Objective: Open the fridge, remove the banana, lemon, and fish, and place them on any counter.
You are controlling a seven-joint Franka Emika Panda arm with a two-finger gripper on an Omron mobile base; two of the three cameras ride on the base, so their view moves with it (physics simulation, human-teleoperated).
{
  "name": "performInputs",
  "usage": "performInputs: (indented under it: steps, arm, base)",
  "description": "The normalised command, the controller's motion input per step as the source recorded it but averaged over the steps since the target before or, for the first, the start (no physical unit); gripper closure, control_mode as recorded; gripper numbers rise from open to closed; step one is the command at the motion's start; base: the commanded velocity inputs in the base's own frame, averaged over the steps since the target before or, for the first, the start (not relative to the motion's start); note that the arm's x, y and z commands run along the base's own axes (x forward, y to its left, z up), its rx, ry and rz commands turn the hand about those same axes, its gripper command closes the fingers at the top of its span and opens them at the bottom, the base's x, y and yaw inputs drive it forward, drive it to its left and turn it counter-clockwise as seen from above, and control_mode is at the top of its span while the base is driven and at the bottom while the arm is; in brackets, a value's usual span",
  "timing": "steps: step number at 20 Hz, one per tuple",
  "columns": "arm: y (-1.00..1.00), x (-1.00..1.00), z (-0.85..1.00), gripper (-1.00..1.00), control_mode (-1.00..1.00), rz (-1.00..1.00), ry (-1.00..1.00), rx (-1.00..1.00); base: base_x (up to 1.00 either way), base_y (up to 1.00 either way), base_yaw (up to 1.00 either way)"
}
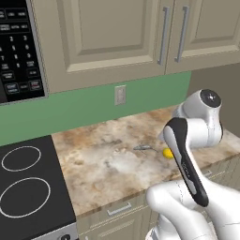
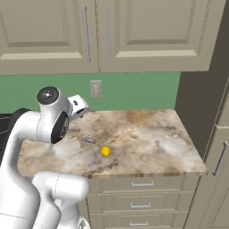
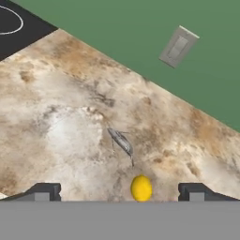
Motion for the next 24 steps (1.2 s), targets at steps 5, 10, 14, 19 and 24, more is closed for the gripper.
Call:
performInputs:
  steps: [5, 10, 14, 19, 24]
  arm:
    - [0.0, -0.54, 0.22, -1.0, -1.0, -0.15, 0.0, 0.11]
    - [0.0, -0.54, 0.08, -1.0, -1.0, -0.16, 0.0, 0.08]
    - [0.0, -0.43, 0.2, -1.0, -1.0, -0.1, -0.05, 0.02]
    - [0.0, -0.18, 0.51, -1.0, -1.0, -0.02, -0.09, 0.04]
    - [-0.01, -0.28, 0.35, -1.0, -1.0, 0.0, -0.1, 0.0]
  base:
    - [0.0, 0.0, 0.0]
    - [0.0, 0.0, 0.0]
    - [0.0, 0.0, 0.0]
    - [0.0, 0.0, 0.0]
    - [0.0, 0.0, 0.0]
